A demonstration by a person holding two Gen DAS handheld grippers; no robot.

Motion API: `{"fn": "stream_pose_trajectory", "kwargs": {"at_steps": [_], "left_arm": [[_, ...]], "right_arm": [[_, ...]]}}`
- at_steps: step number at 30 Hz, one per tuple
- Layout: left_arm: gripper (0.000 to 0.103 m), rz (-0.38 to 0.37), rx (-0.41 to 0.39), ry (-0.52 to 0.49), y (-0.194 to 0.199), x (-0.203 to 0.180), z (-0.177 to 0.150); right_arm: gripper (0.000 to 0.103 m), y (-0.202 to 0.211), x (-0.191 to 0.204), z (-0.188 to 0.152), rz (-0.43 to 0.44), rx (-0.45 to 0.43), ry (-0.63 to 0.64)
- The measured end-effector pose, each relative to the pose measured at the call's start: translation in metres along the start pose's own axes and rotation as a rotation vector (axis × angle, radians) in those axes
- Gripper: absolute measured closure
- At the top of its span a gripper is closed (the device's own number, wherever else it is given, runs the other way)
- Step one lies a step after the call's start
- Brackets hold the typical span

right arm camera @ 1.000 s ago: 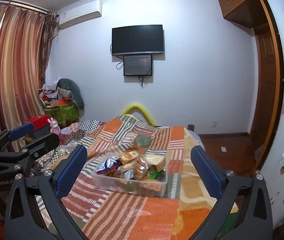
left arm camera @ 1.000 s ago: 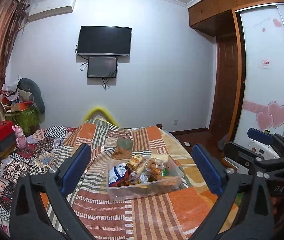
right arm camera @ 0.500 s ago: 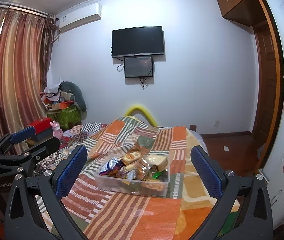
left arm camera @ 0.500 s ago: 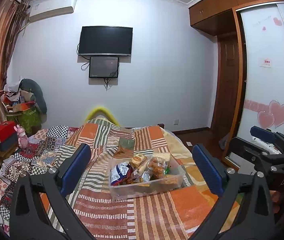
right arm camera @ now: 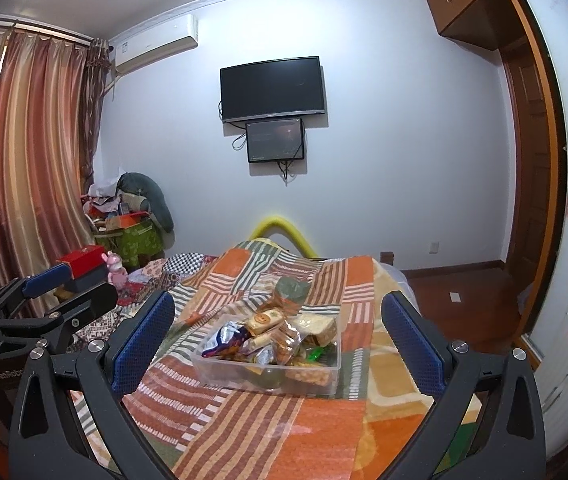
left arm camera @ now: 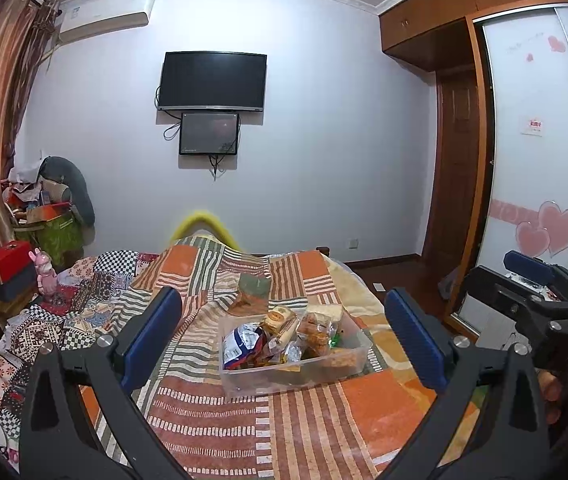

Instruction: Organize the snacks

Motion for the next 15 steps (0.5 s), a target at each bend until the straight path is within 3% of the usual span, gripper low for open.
{"fn": "stream_pose_trajectory", "kwargs": {"at_steps": [15], "left_arm": [[0.0,-0.026,0.005,-0.002,-0.0012,-0.0047,0.001]], "right_arm": [[0.0,0.0007,-0.0014,0.0012,-0.015,-0.009,0.012]]}}
Point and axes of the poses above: each gripper's, at about its wrist camera, not at the fingertips, and y roughly against the way its jaws point, x to its left, z to its top, the point moved 9 cm from there along -y, roughly the way its jaws point, and after that the axes turned 14 degrees about -x, right-handed, at the moved point
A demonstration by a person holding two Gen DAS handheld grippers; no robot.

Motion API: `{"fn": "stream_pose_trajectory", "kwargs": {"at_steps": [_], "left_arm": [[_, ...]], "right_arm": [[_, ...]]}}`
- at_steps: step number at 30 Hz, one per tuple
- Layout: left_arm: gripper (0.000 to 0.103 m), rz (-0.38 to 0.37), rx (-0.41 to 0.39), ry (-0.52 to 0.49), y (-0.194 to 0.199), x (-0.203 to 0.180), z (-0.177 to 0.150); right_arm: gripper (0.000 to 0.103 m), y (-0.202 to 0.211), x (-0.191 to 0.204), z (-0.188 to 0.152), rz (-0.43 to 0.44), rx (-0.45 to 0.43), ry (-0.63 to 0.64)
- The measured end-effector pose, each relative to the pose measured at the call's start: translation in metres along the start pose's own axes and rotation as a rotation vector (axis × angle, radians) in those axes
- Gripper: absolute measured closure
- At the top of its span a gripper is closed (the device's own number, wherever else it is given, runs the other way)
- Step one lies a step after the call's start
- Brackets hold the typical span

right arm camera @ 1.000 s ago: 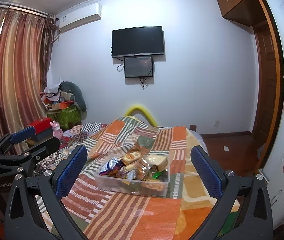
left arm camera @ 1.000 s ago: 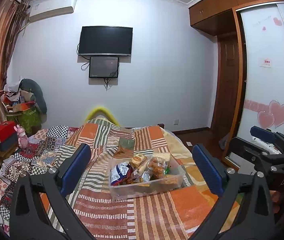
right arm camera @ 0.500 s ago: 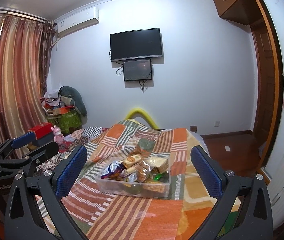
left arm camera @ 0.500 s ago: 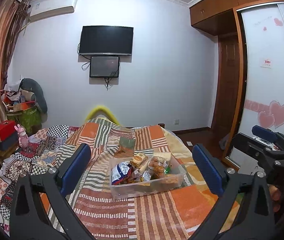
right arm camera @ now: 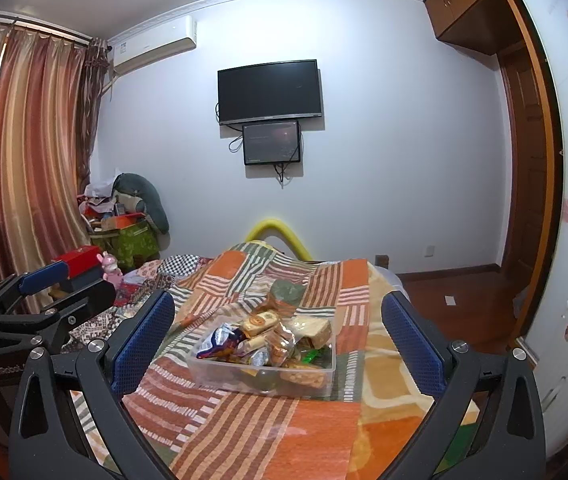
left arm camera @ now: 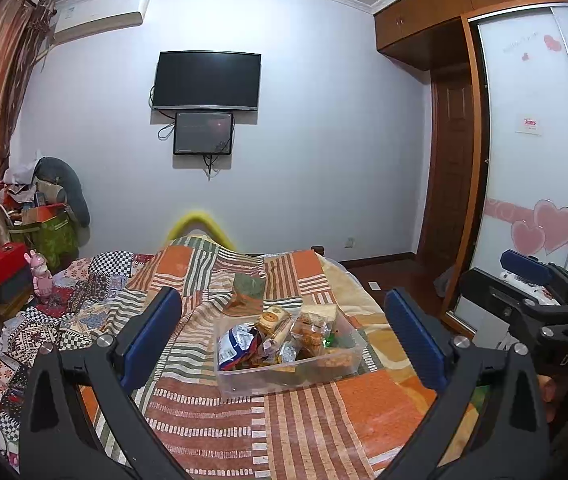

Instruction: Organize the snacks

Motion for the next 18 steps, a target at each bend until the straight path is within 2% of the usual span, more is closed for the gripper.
{"fn": "stream_pose_trajectory", "kwargs": {"at_steps": [18], "left_arm": [[0.0,-0.028,0.017,0.018,0.0,-0.0035,-0.0026]], "right_arm": [[0.0,-0.0025,0.001,-0.0024,0.003,0.012,0.003]]}}
Point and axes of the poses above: each gripper's, at about its wrist camera, not at the fingertips, and y roughly against the way its jaws point, x to its left, z to its top, the point moved 9 cm from there along -y, roughly the way its jaws point, and after that the axes turned 14 degrees about -x, right-handed, at the moved point
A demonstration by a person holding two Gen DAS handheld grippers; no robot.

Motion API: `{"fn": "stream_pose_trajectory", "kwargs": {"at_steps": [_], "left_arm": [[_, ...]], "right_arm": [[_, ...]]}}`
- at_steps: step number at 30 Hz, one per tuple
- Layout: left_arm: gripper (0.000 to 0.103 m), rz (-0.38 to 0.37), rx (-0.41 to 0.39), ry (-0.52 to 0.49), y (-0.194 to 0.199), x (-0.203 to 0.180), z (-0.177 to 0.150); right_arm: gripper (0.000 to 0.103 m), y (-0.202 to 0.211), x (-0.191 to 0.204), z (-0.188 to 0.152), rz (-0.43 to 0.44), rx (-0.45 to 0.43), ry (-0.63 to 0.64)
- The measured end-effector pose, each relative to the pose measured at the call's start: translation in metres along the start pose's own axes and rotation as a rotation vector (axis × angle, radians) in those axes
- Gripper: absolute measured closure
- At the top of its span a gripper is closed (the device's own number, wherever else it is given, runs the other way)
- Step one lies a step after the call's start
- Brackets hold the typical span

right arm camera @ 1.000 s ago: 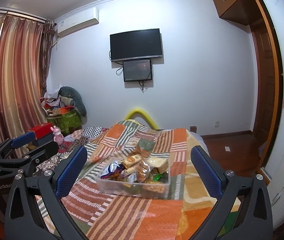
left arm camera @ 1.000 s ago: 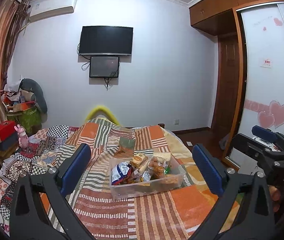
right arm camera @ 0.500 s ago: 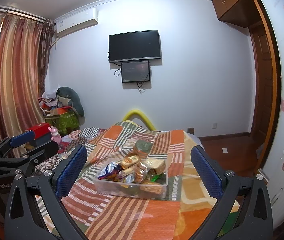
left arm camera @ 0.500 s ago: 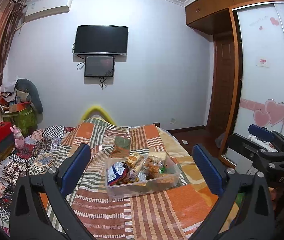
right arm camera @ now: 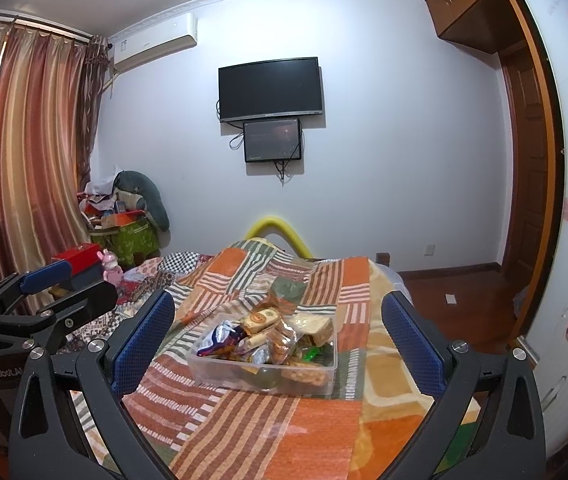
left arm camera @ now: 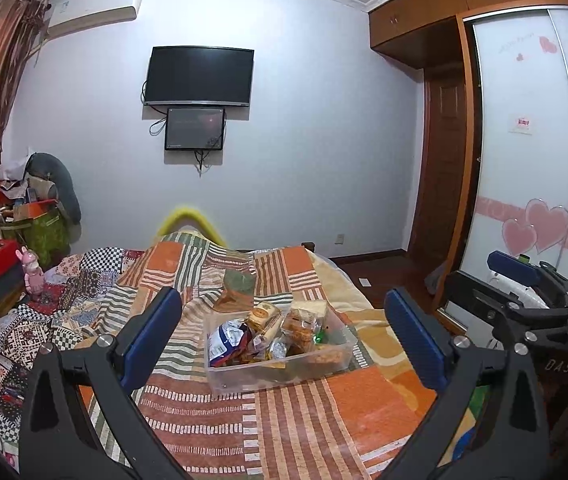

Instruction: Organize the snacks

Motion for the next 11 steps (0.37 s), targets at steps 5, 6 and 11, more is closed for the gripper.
{"fn": "stream_pose_trajectory", "kwargs": {"at_steps": [5,6,11], "left_arm": [[0.0,0.003,0.006,0.005,-0.0016,0.0011,-0.0016],[0.0,0.003,0.007,0.005,-0.0021,0.0013,-0.0017],[0.0,0.01,0.013,0.008,-0.0027,0.0037,-0.0042]], "right_arm": [[0.0,-0.0019,-0.0001,-0.0017,-0.003,0.005,-0.002],[0.0,-0.0021,-0.0005,-0.0022,-0.005,0.006,0.0],[0.0,-0.0023,-0.0015,-0.0029,-0.006,0.008,0.002]]}}
Point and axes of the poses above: each gripper's, at about its wrist camera, not at the fingertips, and y roughly against the way its jaws point, x to its left, z to its top, the point moved 9 cm from there along -y, roughly the way its jaws point, and after that the axes turned 14 degrees about -x, right-handed, at the moved point
